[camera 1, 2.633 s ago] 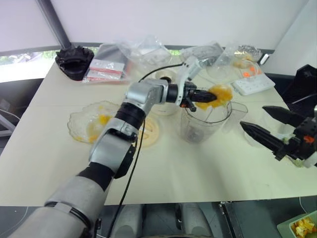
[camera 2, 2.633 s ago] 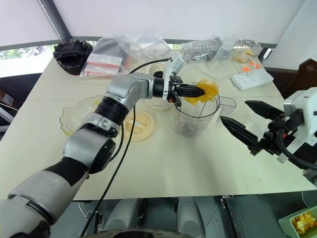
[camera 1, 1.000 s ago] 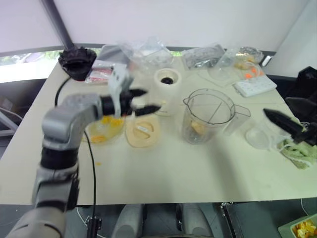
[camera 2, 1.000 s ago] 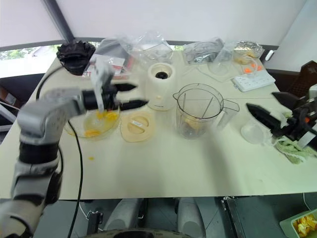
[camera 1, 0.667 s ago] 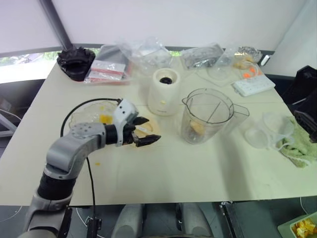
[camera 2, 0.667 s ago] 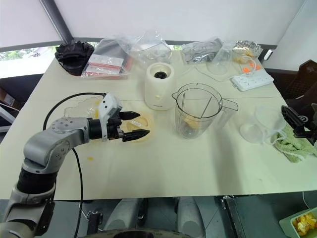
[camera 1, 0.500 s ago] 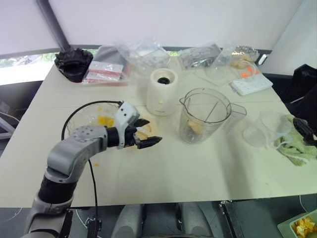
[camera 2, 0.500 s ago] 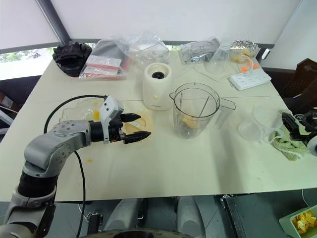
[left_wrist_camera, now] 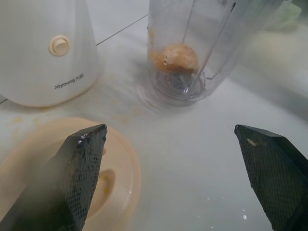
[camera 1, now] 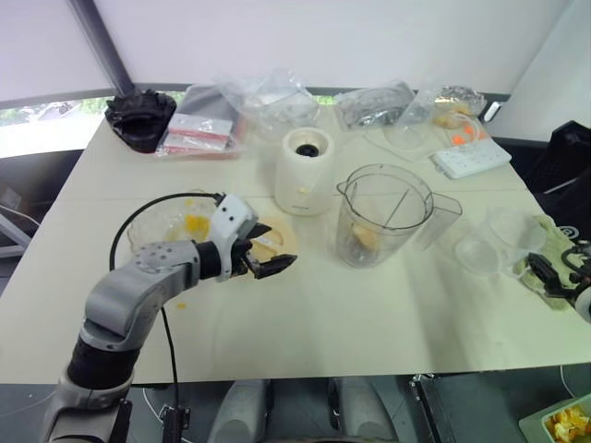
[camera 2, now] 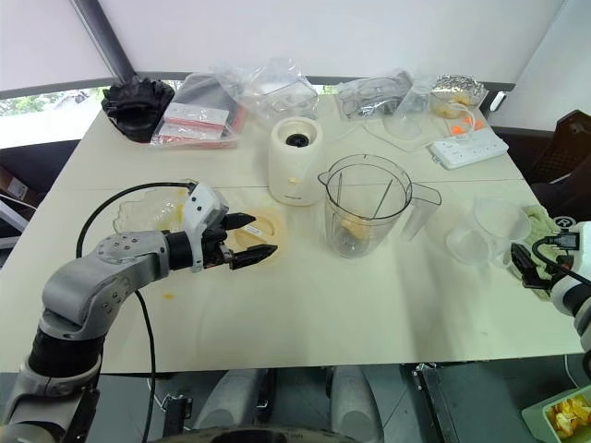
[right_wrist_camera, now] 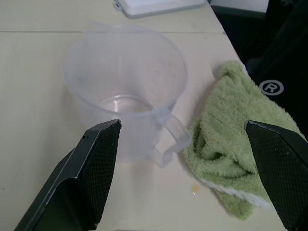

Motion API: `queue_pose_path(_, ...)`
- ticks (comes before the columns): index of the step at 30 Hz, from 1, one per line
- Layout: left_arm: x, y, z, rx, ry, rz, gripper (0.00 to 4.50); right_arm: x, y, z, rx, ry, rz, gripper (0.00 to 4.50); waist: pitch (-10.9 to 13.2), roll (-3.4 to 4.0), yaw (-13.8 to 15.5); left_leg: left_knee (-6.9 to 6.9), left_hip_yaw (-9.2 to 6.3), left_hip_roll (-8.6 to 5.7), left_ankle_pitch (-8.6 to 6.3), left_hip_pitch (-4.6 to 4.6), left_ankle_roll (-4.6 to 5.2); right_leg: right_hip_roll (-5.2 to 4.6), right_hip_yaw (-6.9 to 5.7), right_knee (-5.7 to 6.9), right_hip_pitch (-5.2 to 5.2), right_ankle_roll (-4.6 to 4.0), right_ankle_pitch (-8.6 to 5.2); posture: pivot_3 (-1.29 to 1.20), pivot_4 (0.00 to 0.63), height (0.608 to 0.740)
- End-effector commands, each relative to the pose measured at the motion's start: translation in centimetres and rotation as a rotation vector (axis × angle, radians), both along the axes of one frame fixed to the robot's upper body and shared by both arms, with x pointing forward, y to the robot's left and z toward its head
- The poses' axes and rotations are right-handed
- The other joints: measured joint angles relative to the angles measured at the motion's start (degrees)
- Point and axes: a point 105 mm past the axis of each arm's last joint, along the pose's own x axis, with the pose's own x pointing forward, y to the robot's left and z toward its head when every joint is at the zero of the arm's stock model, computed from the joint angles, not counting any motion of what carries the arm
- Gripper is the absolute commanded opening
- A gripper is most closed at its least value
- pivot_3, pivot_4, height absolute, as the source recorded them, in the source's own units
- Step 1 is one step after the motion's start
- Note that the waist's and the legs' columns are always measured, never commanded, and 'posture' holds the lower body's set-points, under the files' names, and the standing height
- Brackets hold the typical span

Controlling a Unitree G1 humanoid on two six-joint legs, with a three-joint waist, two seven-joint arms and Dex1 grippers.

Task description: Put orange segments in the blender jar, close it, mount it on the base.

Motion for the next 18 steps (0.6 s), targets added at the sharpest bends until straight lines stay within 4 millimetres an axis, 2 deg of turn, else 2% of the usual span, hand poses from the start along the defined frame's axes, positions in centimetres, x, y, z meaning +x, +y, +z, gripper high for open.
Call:
queue_pose_path(1, 0.5, -0.1, 1.3, 0.006, -0.074, -0.002, 4.42, 0.2, -0.7, 0.3, -0.035, -0.018, -0.015, 4.25, 0.00, 0.00, 0.00, 0.00, 0.00, 0.00, 0.00, 0.00, 0.00, 0.00, 0.00, 0.00, 0.00, 0.00, 0.00, 0.00, 0.150, 0.740)
queue_pose_path(8, 1.0, -0.1, 1.7, 0.007, -0.095, 0.020, 4.42, 0.8, -2.1, -1.0, -0.051, 0.012, -0.053, 4.25, 0.00, 0.00, -0.11, 0.00, 0.03, -0.02, 0.00, 0.00, 0.00, 0.00, 0.00, 0.00, 0.00, 0.00, 0.00, 0.00, 0.150, 0.740)
queue_pose_path(18, 1.4, 0.7, 2.2, 0.019, -0.127, 0.081, 4.42, 3.1, -3.4, -2.7, -0.048, 0.013, -0.075, 4.25, 0.00, 0.01, -0.34, 0.00, 0.03, -0.03, 0.00, 0.01, 0.00, 0.00, 0.00, 0.01, 0.01, 0.01, 0.01, 0.00, 0.150, 0.740)
